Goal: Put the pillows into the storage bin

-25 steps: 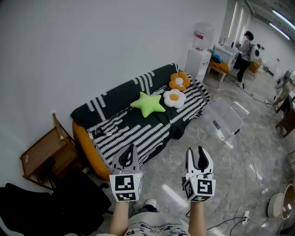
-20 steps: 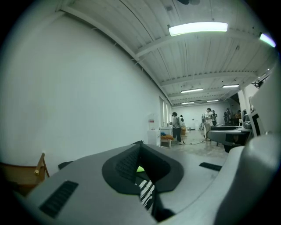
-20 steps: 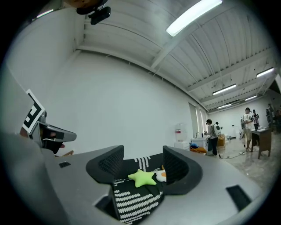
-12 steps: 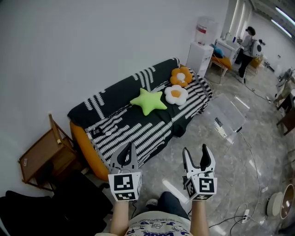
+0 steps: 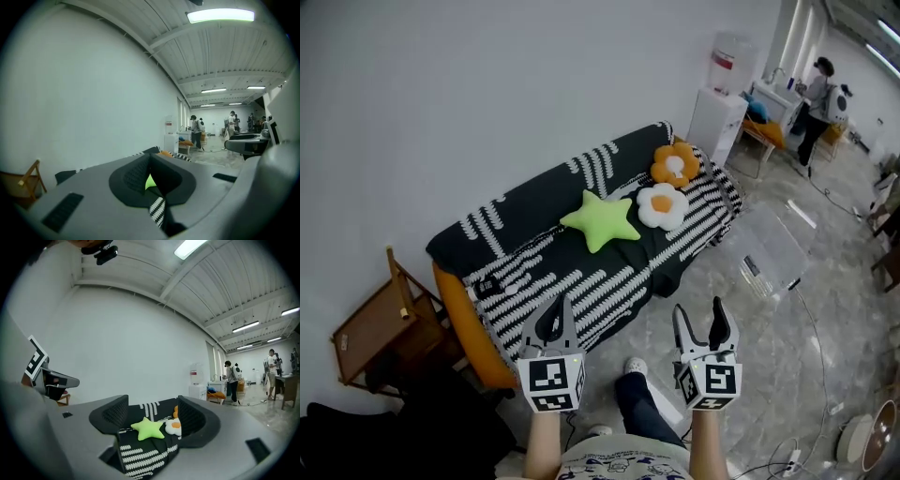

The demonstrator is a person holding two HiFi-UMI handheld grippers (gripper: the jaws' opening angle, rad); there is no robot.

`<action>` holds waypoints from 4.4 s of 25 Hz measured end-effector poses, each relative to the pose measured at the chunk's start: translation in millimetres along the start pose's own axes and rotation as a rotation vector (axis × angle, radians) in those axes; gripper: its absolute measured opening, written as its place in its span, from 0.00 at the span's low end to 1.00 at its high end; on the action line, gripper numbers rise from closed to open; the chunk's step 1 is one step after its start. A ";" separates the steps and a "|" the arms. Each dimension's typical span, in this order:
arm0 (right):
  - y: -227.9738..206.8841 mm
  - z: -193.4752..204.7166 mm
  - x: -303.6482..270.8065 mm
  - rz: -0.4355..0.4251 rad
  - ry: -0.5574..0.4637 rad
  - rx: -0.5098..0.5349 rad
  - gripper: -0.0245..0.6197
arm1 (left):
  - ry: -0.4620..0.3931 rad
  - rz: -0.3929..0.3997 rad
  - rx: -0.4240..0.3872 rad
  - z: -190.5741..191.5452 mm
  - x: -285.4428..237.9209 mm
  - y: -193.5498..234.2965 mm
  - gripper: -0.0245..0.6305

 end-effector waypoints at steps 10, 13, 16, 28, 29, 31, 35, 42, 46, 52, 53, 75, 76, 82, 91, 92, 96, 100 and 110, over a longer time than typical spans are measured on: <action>-120.2 -25.6 -158.8 -0.078 -0.044 0.001 0.55 | -0.037 -0.088 -0.007 -51.3 -163.6 -50.3 0.06; -141.1 -25.8 -192.0 -0.103 -0.038 0.008 0.55 | -0.028 -0.109 0.007 -54.7 -196.4 -59.3 0.06; -155.6 -19.5 -219.7 -0.122 -0.019 -0.001 0.55 | -0.002 -0.125 0.012 -52.7 -224.2 -63.7 0.06; -183.3 6.1 -356.0 -0.174 0.048 -0.019 0.55 | 0.063 -0.149 0.022 -50.1 -358.2 -43.7 0.06; -184.9 6.4 -371.5 -0.179 0.052 -0.016 0.55 | 0.066 -0.150 0.025 -51.6 -372.2 -40.2 0.06; -186.1 7.4 -405.3 -0.192 0.063 -0.011 0.55 | 0.070 -0.156 0.030 -54.3 -401.2 -30.6 0.06; -181.6 9.2 -474.9 -0.226 0.092 -0.003 0.55 | 0.090 -0.166 0.043 -56.6 -459.8 -4.0 0.06; -173.2 23.0 -572.0 -0.295 0.160 0.000 0.55 | 0.148 -0.200 0.062 -54.9 -540.3 35.7 0.06; -169.4 39.5 -611.5 -0.339 0.207 -0.011 0.55 | 0.193 -0.226 0.069 -46.0 -568.5 50.1 0.06; -166.8 74.2 -665.9 -0.434 0.299 0.005 0.55 | 0.269 -0.278 0.097 -25.5 -599.4 58.8 0.06; -166.6 81.4 -675.2 -0.455 0.315 0.012 0.55 | 0.279 -0.289 0.100 -22.1 -605.0 59.4 0.06; -153.7 354.3 -874.0 -0.849 0.752 -0.013 0.57 | 0.514 -0.435 0.215 147.9 -745.8 69.4 0.06; -152.8 364.4 -879.2 -0.865 0.767 -0.015 0.57 | 0.521 -0.438 0.222 153.6 -749.1 69.2 0.06; -153.1 420.0 -908.5 -0.980 0.850 -0.014 0.60 | 0.565 -0.425 0.253 184.1 -766.3 65.0 0.06; -147.4 474.1 -932.8 -1.221 0.996 -0.048 0.61 | 0.596 -0.428 0.294 218.8 -776.9 56.3 0.06; -146.2 476.0 -936.0 -1.248 1.010 -0.058 0.61 | 0.608 -0.424 0.294 221.8 -777.3 56.0 0.06; -142.5 482.6 -945.4 -1.369 1.080 -0.100 0.59 | 0.658 -0.410 0.293 228.6 -778.9 54.5 0.06; -137.5 483.0 -951.8 -1.450 1.125 -0.128 0.53 | 0.663 -0.415 0.298 231.5 -781.6 52.4 0.06; -127.8 441.3 -932.8 -1.491 1.051 -0.284 0.34 | 0.647 -0.420 0.311 220.3 -771.3 46.7 0.06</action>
Point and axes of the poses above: the fingertips, and each gripper's own axes: x backward along the fingers, y to its left, z out of its underside, the point moved 10 cm from there along x, backward along the fingers, and after that the axes turned 3 degrees about x, right-handed, at the moved point
